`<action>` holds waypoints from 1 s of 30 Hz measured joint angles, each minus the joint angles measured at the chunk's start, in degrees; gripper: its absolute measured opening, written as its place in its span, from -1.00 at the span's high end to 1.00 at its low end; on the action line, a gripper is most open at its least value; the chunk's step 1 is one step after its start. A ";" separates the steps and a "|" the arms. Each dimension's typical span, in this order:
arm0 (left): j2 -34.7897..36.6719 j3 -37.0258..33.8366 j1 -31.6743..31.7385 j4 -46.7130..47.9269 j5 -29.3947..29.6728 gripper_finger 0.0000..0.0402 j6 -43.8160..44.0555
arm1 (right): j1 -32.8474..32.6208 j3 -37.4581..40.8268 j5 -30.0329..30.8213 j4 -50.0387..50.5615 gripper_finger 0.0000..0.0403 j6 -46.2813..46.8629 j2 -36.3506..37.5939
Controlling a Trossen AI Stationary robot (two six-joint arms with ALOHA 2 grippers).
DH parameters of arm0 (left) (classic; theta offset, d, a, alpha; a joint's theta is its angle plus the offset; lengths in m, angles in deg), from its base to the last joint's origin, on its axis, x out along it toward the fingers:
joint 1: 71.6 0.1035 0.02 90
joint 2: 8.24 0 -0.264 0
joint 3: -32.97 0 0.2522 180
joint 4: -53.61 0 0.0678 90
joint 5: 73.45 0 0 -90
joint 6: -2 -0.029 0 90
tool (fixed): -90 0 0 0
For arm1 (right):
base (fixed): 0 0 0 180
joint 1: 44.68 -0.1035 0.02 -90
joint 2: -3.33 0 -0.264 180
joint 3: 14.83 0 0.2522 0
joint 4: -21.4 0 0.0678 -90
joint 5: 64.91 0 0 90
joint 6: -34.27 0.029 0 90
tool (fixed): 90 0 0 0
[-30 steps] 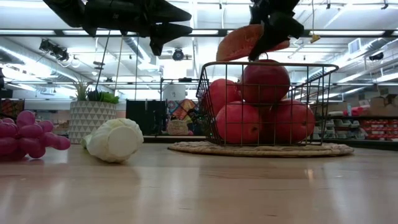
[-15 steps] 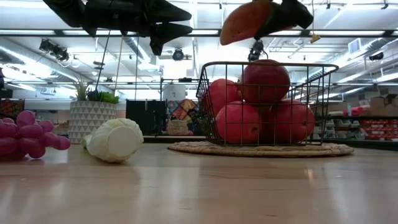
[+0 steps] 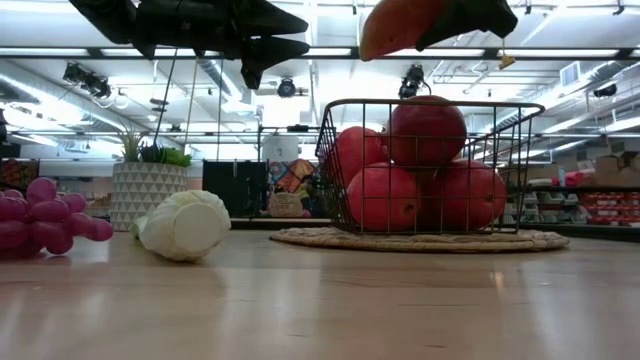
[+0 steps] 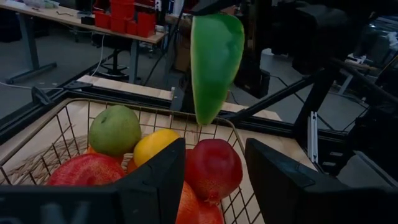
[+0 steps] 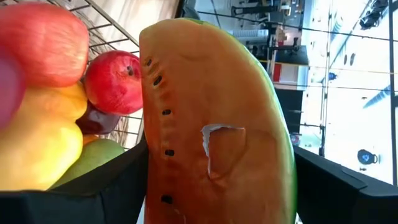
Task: Build produce basket
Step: Put the green watermelon into the brown wire basket
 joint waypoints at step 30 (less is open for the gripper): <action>0.00 0.00 0.00 0.00 0.00 0.13 0.00 | -1.06 0.04 -8.11 0.57 -0.66 2.12 0.00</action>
